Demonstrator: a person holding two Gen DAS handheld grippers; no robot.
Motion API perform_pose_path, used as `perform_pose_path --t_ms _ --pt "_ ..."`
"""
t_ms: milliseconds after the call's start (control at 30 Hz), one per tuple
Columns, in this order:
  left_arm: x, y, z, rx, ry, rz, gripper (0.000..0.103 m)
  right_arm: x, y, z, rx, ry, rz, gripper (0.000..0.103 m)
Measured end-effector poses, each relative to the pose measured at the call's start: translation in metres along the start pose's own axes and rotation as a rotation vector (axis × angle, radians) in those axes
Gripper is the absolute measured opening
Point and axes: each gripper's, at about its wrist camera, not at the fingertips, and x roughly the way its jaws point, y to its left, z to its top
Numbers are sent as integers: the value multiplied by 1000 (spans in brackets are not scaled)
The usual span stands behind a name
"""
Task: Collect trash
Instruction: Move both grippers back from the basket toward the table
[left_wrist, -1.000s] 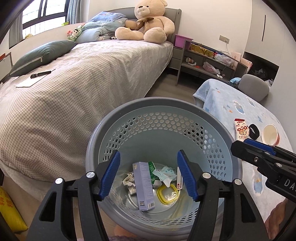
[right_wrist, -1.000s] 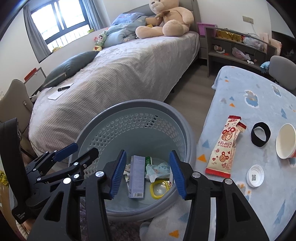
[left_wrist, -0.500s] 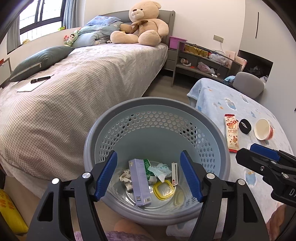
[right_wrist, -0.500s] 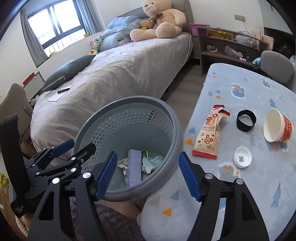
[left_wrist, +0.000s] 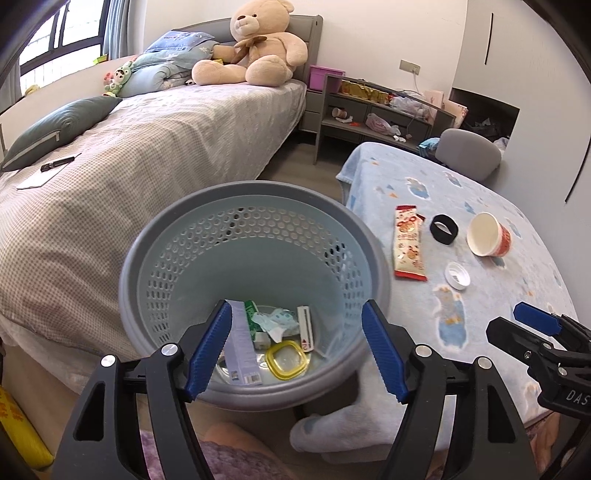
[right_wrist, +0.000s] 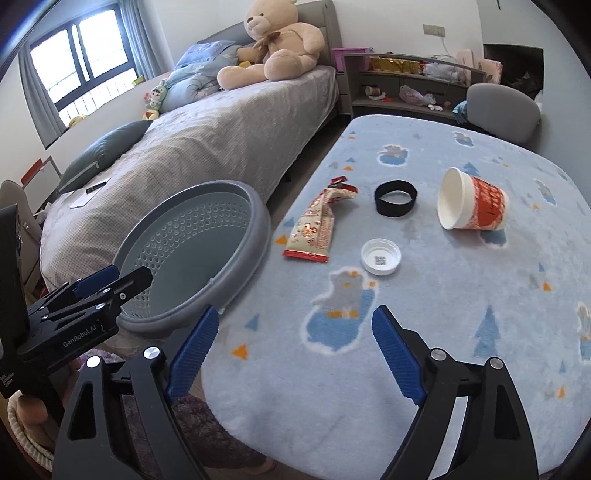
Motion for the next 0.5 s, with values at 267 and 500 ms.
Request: perform_pose_path --t_ms 267,500 --pt "-3 -35 -1 22 7 -23 70 -14 -48 -7 43 -14 -54 86" --pt "-1 -59 2 46 10 -19 70 -5 -77 3 46 -23 -53 86"
